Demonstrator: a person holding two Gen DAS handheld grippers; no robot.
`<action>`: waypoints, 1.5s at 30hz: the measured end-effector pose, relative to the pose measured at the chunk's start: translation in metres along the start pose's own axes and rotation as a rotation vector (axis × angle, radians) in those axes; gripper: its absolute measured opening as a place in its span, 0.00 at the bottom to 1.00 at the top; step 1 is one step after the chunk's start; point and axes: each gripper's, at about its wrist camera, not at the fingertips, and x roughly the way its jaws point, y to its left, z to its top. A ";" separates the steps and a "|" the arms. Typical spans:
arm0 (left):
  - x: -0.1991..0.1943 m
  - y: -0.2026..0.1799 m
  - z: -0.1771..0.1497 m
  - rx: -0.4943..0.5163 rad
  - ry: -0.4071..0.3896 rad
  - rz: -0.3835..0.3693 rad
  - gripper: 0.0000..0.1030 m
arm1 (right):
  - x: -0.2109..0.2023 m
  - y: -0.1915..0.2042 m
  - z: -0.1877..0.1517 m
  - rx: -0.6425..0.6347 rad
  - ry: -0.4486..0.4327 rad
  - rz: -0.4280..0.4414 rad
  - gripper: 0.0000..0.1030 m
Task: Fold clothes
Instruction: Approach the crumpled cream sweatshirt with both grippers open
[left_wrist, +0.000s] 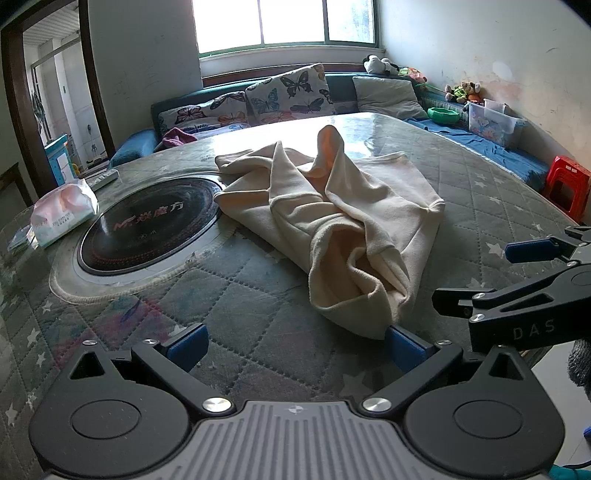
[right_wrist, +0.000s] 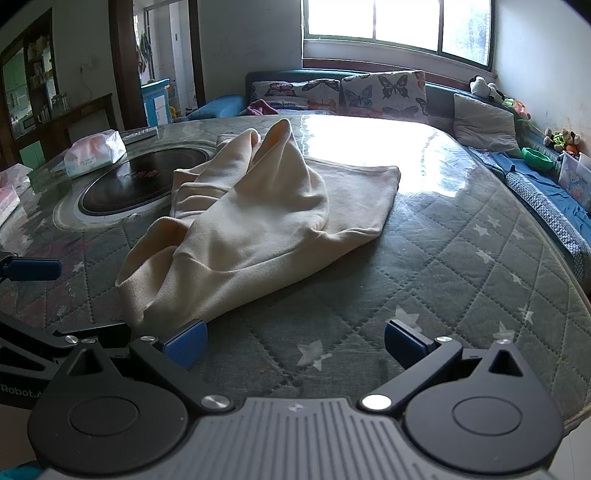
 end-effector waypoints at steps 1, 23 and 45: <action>0.000 0.000 0.000 -0.001 -0.001 -0.001 1.00 | 0.000 0.000 0.000 -0.001 0.001 0.000 1.00; 0.009 0.004 0.009 -0.002 0.014 -0.017 1.00 | 0.006 -0.001 0.007 -0.002 0.012 0.003 1.00; 0.011 0.029 0.036 -0.021 -0.024 -0.011 1.00 | 0.013 -0.002 0.037 -0.010 -0.029 0.071 1.00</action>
